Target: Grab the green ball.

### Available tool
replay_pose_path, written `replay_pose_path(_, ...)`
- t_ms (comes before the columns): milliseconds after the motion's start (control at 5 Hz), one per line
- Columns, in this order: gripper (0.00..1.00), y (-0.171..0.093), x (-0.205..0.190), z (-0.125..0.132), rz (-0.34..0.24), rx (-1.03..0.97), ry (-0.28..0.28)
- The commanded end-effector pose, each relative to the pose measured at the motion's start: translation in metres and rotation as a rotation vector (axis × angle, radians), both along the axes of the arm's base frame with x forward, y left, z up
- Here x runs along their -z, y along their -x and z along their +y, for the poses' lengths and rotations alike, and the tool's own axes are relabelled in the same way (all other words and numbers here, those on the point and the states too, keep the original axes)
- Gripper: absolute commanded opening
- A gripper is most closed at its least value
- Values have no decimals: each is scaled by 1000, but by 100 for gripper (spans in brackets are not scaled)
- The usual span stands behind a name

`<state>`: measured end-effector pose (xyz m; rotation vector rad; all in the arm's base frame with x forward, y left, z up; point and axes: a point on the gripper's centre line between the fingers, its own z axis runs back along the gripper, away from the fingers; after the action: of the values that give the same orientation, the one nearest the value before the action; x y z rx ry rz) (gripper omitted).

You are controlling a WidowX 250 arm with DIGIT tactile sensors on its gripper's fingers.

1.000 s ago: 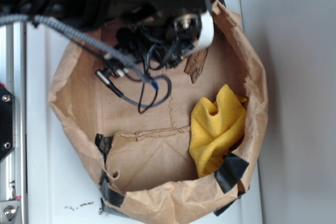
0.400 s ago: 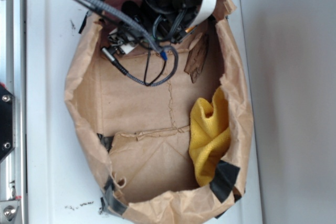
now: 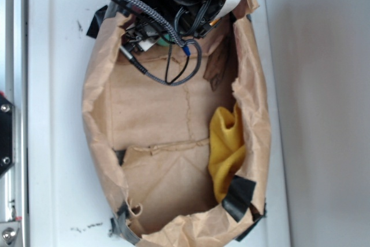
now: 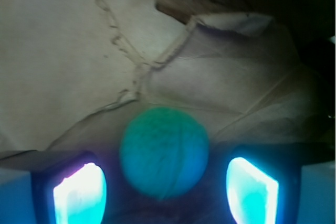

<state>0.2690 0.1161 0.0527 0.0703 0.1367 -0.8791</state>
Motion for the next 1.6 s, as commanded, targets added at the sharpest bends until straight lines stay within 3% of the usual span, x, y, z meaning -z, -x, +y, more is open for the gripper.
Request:
replay_pose_path(0, 100, -12, 17, -9, -3, 35, -57)
replay_pose_path(200, 0, -12, 23, -11, -4, 34, -59)
replay_pose_path(400, 0, -9, 18, -11, -26, 30, -53)
replay_pose_path(600, 0, -10, 1, -10, -48, -17, -7)
replay_pose_path(1000, 0, 4, -64, -27, -83, -196, 177)
replay_pose_path(1200, 0, 24, -96, -46, -46, -267, 237)
replay_pose_path(1400, 0, 39, -122, -54, -86, -431, 250)
